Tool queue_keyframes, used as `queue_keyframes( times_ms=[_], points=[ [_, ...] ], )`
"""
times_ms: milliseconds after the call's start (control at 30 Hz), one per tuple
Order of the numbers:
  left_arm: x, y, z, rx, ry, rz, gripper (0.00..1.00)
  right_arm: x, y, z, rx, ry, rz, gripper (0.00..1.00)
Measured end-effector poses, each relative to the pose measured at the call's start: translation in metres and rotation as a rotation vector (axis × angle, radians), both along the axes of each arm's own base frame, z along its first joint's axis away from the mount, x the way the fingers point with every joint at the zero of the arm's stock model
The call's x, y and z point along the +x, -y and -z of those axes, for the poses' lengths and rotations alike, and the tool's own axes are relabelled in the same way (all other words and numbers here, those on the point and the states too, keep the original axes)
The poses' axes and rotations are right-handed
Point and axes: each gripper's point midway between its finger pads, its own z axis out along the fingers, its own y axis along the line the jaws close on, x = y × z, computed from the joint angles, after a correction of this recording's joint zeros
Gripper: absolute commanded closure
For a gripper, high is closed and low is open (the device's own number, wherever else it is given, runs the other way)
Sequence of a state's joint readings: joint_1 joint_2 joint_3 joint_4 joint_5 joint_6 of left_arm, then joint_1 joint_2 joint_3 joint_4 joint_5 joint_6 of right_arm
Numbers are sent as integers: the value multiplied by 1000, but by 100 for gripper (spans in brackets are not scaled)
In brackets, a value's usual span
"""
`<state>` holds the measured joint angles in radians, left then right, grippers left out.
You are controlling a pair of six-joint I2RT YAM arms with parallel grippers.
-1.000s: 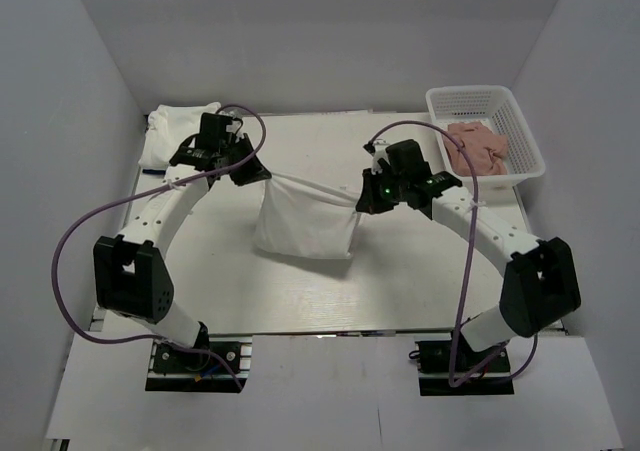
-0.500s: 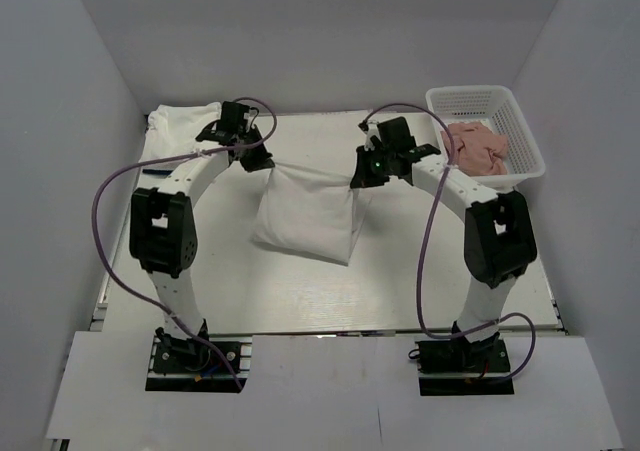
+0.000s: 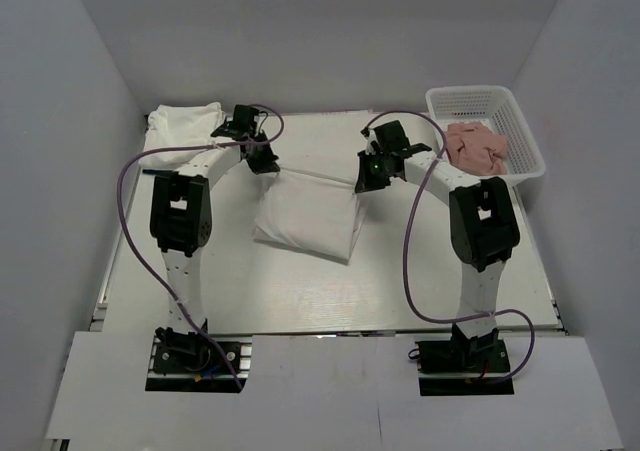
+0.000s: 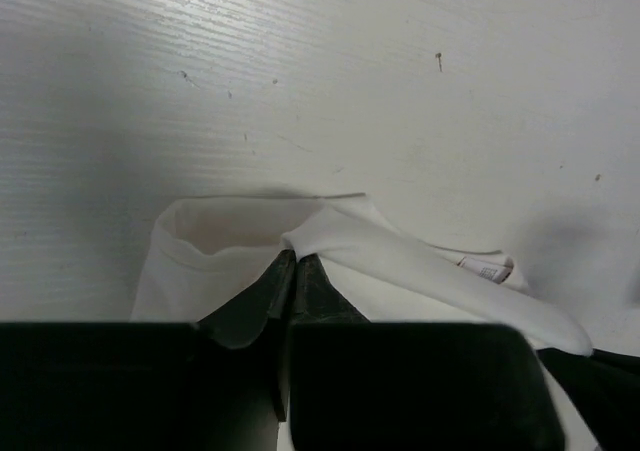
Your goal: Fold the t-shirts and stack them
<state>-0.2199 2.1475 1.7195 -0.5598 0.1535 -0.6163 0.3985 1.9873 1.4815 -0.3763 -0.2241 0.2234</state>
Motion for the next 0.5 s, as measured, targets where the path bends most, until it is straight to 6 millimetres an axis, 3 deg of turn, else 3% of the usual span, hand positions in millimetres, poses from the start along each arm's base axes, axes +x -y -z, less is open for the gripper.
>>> queue_keyframes(
  times_ms=[67,100,133,167,200,333,500],
  points=[
    [4,1,3,4,2,6,76,3,2,6,-8,-9,17,66],
    [7,0,3,10,6,5,59,5,3,10,-13,-14,23,54],
    [11,0,3,18,10,5,39,7,6,12,-18,-16,24,10],
    [15,-1,4,28,16,13,13,9,6,13,-18,-20,28,10],
    [19,-2,2,34,22,12,0,12,8,12,-23,-10,16,10],
    [17,-6,-7,56,47,28,0,19,5,-5,4,39,1,10],
    [-22,-11,-19,70,70,151,0,-6,8,-45,65,124,-17,10]
  ],
)
